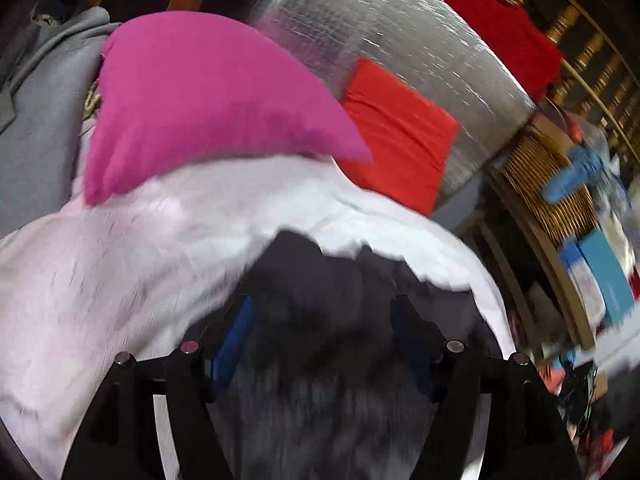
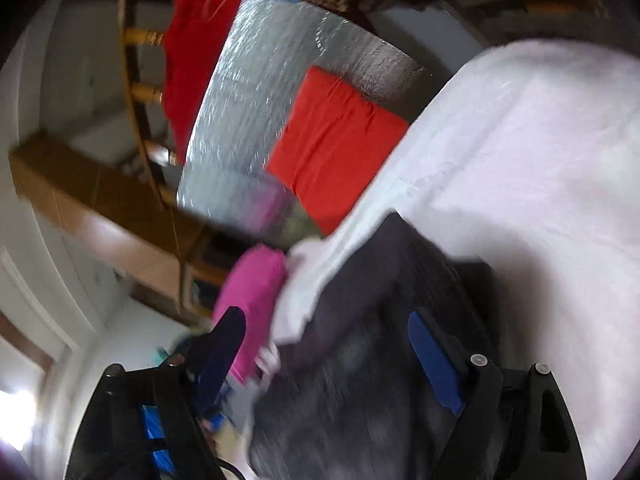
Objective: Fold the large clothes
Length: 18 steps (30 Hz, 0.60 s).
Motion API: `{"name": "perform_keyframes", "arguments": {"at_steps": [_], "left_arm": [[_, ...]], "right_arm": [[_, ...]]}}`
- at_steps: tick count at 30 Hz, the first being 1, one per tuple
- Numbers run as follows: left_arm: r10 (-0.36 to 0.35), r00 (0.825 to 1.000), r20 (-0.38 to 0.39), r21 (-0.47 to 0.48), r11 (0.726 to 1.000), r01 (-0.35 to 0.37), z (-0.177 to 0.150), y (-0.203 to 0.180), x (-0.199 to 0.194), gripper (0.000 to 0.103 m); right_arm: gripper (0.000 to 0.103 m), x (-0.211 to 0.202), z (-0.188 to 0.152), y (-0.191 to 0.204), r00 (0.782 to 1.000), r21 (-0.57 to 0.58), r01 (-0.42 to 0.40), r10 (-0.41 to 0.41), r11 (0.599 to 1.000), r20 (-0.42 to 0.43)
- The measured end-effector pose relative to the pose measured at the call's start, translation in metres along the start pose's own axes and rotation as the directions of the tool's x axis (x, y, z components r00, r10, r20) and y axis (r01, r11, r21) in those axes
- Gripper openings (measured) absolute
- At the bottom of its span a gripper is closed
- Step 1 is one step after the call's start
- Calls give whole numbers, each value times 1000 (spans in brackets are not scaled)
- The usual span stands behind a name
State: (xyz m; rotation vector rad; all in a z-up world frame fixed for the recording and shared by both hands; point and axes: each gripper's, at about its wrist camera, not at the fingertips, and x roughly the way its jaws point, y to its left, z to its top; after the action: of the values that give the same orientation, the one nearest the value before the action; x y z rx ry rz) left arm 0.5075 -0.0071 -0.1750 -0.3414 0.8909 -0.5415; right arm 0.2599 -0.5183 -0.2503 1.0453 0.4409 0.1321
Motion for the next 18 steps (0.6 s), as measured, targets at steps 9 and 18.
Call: {"name": "perform_keyframes", "arguments": {"at_steps": [9, 18], "left_arm": [[62, 998, -34, -57, 996, -64, -134, 20, -68, 74], [57, 990, -129, -320, 942, -96, -160, 49, -43, 75]], "right_arm": [[86, -52, -92, -22, 998, 120, -12, 20, 993, -68], [86, -27, -117, -45, 996, 220, 76, -65, 973, -60]]}}
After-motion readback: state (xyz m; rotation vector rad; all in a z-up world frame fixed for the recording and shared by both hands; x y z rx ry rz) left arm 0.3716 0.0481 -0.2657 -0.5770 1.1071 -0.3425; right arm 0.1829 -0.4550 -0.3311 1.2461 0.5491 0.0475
